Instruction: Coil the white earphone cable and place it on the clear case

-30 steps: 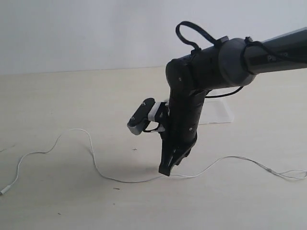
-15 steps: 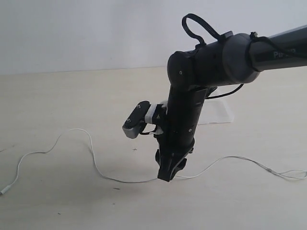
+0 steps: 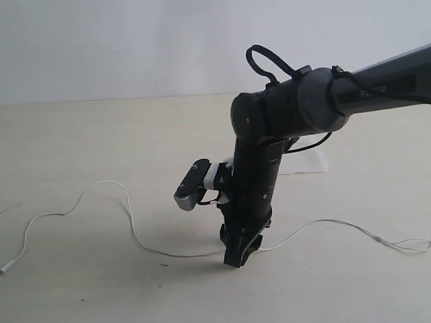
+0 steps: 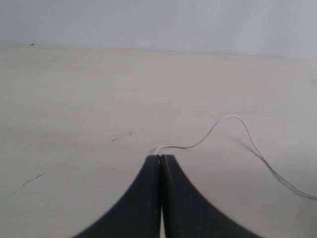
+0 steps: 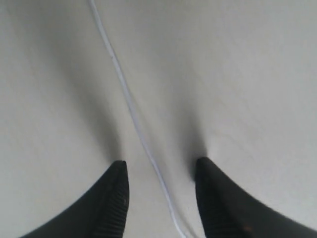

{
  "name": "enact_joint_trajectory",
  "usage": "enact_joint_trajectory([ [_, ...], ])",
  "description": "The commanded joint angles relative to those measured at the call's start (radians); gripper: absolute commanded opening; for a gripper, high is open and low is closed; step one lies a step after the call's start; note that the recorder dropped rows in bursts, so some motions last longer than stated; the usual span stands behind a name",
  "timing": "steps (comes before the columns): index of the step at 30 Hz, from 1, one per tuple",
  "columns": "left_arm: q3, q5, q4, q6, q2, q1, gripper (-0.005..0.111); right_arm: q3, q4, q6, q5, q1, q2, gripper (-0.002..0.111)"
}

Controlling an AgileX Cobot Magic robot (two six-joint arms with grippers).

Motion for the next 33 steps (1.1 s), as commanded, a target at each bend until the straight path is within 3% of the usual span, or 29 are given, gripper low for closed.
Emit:
enact_joint_trajectory([
  [1, 0.000, -0.007, -0.003, 0.000, -0.004, 0.003, 0.000, 0.002, -0.006, -0.011, -0.013, -0.003, -0.001, 0.043],
  [18, 0.000, -0.007, -0.003, 0.000, -0.004, 0.003, 0.000, 0.002, -0.021, -0.009, -0.019, -0.003, 0.041, 0.038],
  [23, 0.000, -0.007, -0.003, 0.000, -0.004, 0.003, 0.000, 0.002, -0.022, 0.000, -0.008, -0.003, 0.068, 0.025],
  [28, 0.000, -0.007, -0.003, 0.000, -0.004, 0.003, 0.000, -0.001, -0.022, 0.015, -0.011, -0.003, 0.065, 0.000],
  [33, 0.000, -0.007, -0.003, 0.000, -0.004, 0.003, 0.000, -0.001, 0.012, 0.015, -0.011, -0.003, 0.059, 0.000],
])
